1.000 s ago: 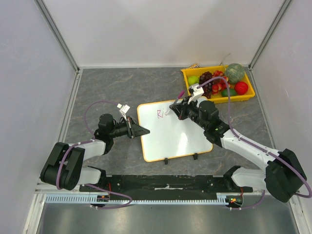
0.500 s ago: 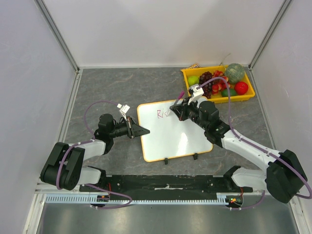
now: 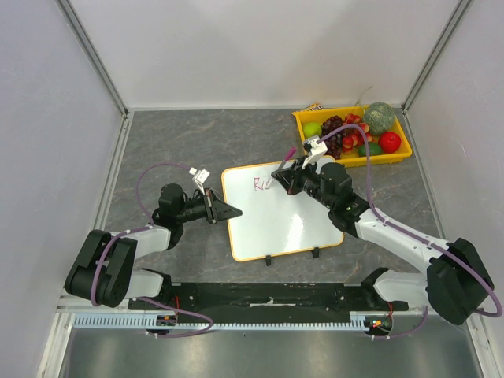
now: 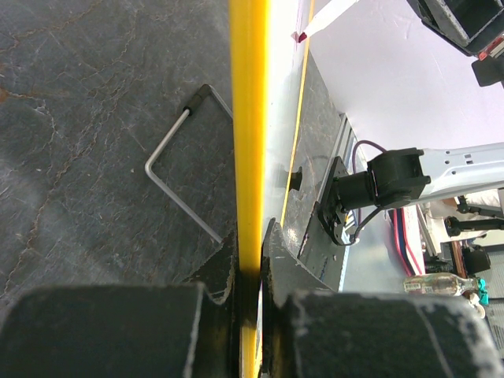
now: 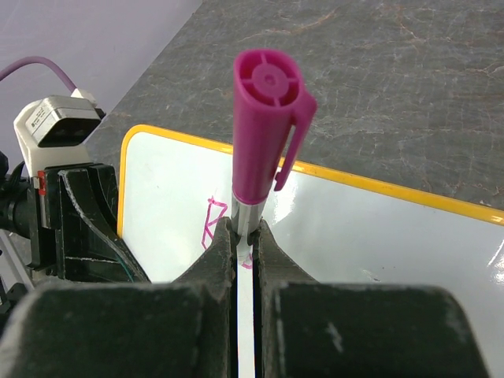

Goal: Write a sentence on the whiteboard

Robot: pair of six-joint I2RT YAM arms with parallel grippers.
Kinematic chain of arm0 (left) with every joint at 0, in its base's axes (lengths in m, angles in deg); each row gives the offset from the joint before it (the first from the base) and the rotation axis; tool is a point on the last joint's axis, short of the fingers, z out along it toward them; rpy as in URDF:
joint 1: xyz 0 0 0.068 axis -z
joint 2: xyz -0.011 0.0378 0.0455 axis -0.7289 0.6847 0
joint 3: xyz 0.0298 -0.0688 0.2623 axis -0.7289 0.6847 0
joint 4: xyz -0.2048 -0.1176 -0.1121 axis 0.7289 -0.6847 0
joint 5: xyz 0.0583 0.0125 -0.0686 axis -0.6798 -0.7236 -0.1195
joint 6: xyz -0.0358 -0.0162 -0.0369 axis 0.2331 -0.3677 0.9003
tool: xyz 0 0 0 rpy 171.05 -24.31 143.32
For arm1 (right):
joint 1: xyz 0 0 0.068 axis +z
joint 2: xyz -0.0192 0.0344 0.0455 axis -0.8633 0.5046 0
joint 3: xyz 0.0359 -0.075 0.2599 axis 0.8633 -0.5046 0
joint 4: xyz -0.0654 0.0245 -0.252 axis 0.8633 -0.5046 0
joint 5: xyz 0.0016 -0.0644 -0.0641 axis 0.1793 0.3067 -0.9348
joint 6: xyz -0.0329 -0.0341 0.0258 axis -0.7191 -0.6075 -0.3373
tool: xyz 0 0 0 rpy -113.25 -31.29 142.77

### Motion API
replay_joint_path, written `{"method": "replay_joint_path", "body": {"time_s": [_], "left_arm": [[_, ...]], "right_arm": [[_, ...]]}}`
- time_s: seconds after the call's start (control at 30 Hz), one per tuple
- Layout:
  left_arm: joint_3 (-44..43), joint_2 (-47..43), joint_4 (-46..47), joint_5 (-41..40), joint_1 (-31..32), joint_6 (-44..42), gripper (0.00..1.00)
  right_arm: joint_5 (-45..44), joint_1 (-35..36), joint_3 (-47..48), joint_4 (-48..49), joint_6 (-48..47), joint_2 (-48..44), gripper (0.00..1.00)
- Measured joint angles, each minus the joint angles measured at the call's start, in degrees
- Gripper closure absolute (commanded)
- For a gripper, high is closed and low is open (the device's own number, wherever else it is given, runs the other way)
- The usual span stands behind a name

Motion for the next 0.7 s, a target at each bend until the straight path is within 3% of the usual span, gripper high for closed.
{"method": "replay_joint_path", "body": {"time_s": [0.7], "left_arm": [[0.0, 0.0, 0.2, 0.0, 0.0, 0.0, 0.98]], "right_arm": [[-0.6, -0.8, 0.0, 0.2, 0.4, -4.9, 1.0]]}}
